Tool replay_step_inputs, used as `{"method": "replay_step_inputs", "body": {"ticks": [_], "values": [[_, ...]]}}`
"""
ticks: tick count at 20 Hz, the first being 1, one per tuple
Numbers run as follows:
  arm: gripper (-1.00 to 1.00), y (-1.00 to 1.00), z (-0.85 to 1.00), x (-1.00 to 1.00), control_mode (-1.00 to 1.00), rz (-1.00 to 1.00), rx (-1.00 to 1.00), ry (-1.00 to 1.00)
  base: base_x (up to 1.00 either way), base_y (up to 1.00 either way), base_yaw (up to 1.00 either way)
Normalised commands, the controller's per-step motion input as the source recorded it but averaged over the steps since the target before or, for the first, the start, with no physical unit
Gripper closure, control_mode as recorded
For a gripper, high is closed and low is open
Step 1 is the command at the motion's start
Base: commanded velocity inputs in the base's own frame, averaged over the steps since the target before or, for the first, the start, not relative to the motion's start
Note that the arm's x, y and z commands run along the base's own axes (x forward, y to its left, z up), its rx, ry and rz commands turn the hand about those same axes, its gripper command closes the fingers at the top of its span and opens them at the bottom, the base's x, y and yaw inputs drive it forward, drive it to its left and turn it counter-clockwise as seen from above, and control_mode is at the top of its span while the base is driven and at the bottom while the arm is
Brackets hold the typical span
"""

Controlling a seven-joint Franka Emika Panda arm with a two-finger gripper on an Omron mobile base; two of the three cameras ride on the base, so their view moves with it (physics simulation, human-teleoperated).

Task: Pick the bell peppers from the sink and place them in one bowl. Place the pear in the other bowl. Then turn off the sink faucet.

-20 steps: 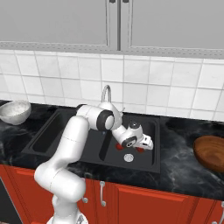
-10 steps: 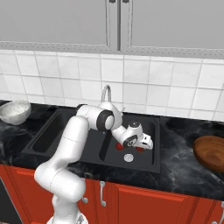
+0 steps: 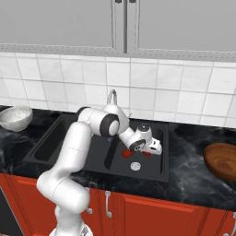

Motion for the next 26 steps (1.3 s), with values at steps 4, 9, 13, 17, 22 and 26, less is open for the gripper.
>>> {"method": "replay_step_inputs", "body": {"ticks": [4, 9, 13, 17, 22, 26], "values": [[1.00, -0.15, 0.76, -0.22, -1.00, 0.03, 0.00, -0.06, 0.00, 0.00, 0.00], [1.00, -0.17, 0.87, -0.27, -1.00, 0.00, 0.00, -0.08, 0.00, 0.00, 0.00], [1.00, -0.13, 0.98, -0.28, -1.00, 0.00, 0.00, -0.08, 0.00, 0.00, 0.00], [1.00, -0.02, 0.92, -0.26, -1.00, 0.00, 0.00, -0.01, 0.00, 0.00, 0.00], [1.00, 0.00, 0.87, -0.33, -1.00, 0.00, 0.00, 0.00, 0.00, 0.00, 0.00], [1.00, 0.00, 0.87, -0.41, -1.00, -0.01, 0.00, 0.00, 0.00, 0.00, 0.00]]}}
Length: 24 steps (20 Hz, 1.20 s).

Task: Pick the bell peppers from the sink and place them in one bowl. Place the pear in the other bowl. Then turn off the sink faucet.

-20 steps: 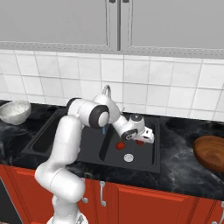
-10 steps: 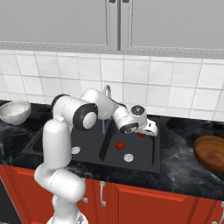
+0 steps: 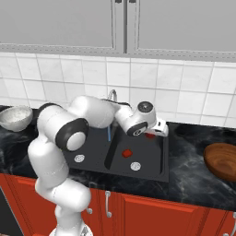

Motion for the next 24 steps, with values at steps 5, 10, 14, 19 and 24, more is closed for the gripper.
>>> {"method": "replay_step_inputs", "body": {"ticks": [5, 10, 14, 19, 24], "values": [[1.00, 0.00, 0.82, -0.43, -1.00, -0.03, 0.00, 0.00, 0.00, 0.00, 0.00], [1.00, -0.01, 0.38, -0.20, -1.00, -0.07, 0.00, 0.01, 0.00, 0.00, 0.00], [1.00, -0.09, 0.06, -0.22, -1.00, -0.07, 0.00, 0.00, 0.00, 0.00, 0.00], [1.00, -0.29, 0.00, -0.26, -1.00, -0.03, 0.00, -0.02, 0.00, 0.00, 0.00], [1.00, -0.33, 0.01, -0.12, -1.00, -0.02, 0.00, -0.04, 0.00, 0.00, 0.00]]}}
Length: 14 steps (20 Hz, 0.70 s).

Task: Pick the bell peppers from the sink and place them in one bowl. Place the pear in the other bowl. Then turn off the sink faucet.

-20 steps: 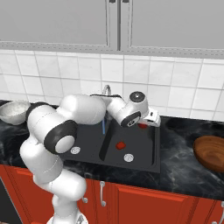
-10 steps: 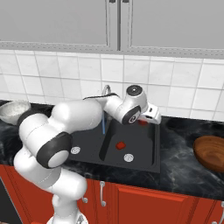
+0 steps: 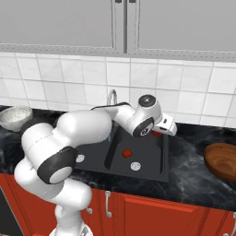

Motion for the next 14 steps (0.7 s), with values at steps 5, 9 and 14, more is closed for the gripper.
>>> {"method": "replay_step_inputs", "body": {"ticks": [5, 9, 14], "values": [[1.00, -0.34, 0.06, 0.00, -1.00, -0.02, 0.00, 0.00, 0.00, 0.00, 0.00], [1.00, -0.38, 0.04, 0.00, -1.00, -0.02, 0.00, 0.00, 0.00, 0.00, 0.00], [1.00, -0.43, 0.01, 0.00, -1.00, -0.01, 0.00, 0.00, 0.00, 0.00, 0.00]]}}
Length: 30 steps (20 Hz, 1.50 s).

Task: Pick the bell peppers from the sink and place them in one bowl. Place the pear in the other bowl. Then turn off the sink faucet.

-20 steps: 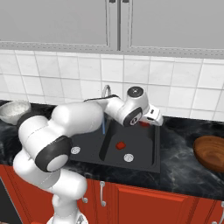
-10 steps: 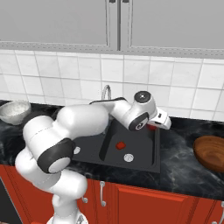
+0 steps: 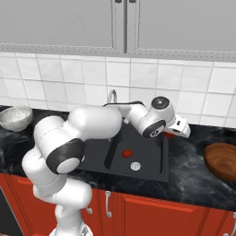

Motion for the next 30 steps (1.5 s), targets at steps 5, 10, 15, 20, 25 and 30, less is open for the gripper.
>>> {"method": "replay_step_inputs", "body": {"ticks": [5, 10, 15, 20, 25, 30], "values": [[1.00, -0.44, 0.04, 0.00, -1.00, -0.01, 0.00, 0.00, 0.00, 0.00, 0.00], [1.00, -0.50, 0.03, 0.00, -1.00, 0.00, 0.00, 0.00, 0.00, 0.00, 0.00], [1.00, -0.49, 0.02, 0.00, -1.00, 0.00, 0.00, 0.00, 0.00, 0.00, 0.00], [1.00, -0.46, 0.01, -0.01, -1.00, 0.00, 0.00, -0.01, 0.00, 0.00, 0.00], [1.00, -0.37, 0.00, -0.10, -1.00, 0.00, 0.00, -0.06, 0.00, 0.00, 0.00], [1.00, -0.26, 0.00, -0.23, -1.00, 0.00, 0.00, -0.15, 0.00, 0.00, 0.00]]}}
